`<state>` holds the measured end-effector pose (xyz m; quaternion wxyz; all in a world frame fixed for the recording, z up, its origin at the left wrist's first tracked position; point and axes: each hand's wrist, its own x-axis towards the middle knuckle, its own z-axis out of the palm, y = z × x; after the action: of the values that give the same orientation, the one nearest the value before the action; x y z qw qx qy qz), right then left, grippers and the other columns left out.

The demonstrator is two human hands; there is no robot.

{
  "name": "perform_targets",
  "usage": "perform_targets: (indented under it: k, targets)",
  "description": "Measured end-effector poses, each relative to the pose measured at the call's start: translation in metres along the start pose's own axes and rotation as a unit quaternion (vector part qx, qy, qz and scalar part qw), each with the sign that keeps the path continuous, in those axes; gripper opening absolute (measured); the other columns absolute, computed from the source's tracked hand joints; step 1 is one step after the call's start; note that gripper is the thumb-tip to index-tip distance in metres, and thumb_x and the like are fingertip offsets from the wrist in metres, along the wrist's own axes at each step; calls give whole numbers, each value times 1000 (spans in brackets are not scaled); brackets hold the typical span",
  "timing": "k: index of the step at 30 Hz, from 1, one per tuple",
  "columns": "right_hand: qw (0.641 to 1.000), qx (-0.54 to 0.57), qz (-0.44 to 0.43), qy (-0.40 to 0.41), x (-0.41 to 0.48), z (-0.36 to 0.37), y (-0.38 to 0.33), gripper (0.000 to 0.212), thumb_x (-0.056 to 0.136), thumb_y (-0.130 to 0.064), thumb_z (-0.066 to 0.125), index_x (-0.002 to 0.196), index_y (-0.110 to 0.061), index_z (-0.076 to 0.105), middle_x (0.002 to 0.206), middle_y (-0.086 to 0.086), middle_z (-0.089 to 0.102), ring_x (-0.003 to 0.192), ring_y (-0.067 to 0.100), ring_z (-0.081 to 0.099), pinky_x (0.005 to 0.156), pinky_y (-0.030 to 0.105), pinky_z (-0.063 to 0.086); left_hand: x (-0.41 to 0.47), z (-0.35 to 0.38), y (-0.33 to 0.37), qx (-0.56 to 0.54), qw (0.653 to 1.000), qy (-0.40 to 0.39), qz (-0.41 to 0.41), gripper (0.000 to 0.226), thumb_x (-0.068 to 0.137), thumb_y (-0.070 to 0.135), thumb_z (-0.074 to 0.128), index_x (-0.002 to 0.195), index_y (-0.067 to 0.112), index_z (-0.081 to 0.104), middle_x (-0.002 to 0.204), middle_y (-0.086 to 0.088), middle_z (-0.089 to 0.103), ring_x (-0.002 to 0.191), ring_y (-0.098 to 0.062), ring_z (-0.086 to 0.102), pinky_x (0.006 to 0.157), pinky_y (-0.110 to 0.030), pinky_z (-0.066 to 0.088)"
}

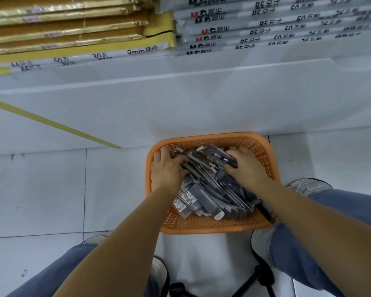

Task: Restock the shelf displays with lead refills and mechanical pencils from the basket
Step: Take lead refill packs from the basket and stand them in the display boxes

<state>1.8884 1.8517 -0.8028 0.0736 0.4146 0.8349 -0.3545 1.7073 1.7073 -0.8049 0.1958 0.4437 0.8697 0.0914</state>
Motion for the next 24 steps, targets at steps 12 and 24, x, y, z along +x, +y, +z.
perform_targets:
  k: [12, 24]
  targets:
    - [992, 101, 66, -36, -11, -25, -9, 27, 93, -35, 59, 119, -33, 52, 104, -9, 65, 85, 8, 61, 73, 34, 50, -36, -35, -7, -188, 975, -56, -103, 14, 98, 38, 59, 96, 29, 48, 89, 2, 66, 71, -19, 64, 58, -35, 52]
    - [950, 299, -5, -89, -72, -100, -97, 26, 91, -21, 67, 113, -31, 60, 97, -1, 72, 67, 33, 72, 57, 41, 59, -79, -127, 40, -569, 807, -45, -151, 10, 104, 26, 48, 105, 16, 50, 91, -5, 67, 70, -16, 59, 62, -29, 56]
